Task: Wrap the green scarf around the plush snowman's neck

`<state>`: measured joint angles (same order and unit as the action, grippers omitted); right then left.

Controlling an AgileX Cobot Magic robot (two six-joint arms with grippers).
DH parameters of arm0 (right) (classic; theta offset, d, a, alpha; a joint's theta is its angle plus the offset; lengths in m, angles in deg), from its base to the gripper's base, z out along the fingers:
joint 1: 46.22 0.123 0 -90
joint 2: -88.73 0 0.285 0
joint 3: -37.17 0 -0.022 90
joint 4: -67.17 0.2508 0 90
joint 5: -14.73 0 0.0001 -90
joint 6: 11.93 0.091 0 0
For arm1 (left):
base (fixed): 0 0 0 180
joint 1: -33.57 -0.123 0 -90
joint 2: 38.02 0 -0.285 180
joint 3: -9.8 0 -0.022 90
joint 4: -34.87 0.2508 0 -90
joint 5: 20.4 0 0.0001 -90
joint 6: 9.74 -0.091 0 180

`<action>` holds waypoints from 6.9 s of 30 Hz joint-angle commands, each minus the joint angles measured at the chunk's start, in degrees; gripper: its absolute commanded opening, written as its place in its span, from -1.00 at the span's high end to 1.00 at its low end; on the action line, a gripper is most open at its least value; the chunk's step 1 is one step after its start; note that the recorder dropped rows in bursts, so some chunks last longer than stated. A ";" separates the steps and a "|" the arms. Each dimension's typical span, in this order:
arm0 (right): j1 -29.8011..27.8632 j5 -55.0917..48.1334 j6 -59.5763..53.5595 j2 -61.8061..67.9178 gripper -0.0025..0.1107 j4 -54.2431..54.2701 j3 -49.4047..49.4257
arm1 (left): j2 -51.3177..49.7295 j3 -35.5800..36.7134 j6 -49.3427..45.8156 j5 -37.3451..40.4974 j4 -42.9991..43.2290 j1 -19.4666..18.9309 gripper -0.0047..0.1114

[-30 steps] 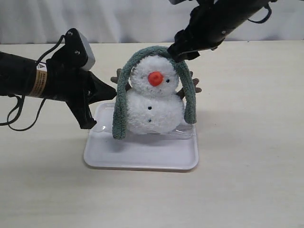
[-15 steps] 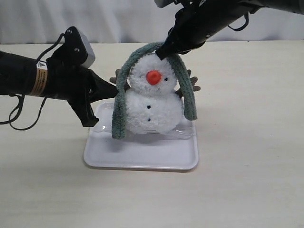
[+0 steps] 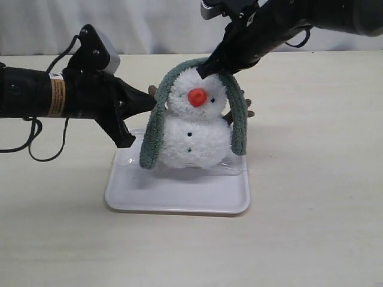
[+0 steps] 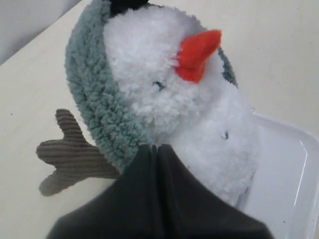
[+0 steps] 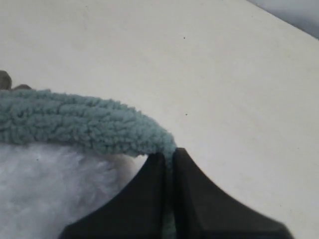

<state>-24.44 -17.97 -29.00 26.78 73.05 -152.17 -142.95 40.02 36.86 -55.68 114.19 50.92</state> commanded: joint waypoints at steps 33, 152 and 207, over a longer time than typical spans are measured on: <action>-0.32 -16.97 -1.55 -2.33 0.88 3.08 0.19 | -14.12 -0.44 -14.25 -11.91 -4.52 0.01 0.92; 13.26 -36.70 4.58 -0.77 0.88 -9.22 -6.93 | -7.86 -0.42 -22.05 -19.09 -1.83 -0.33 0.35; 14.70 -29.10 11.51 -9.67 0.45 -25.61 -4.07 | -13.40 0.24 -28.64 -16.16 -5.91 4.07 0.37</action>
<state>-8.28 -46.33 -16.82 15.15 48.13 -156.29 -156.25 40.14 8.01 -71.02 108.01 54.81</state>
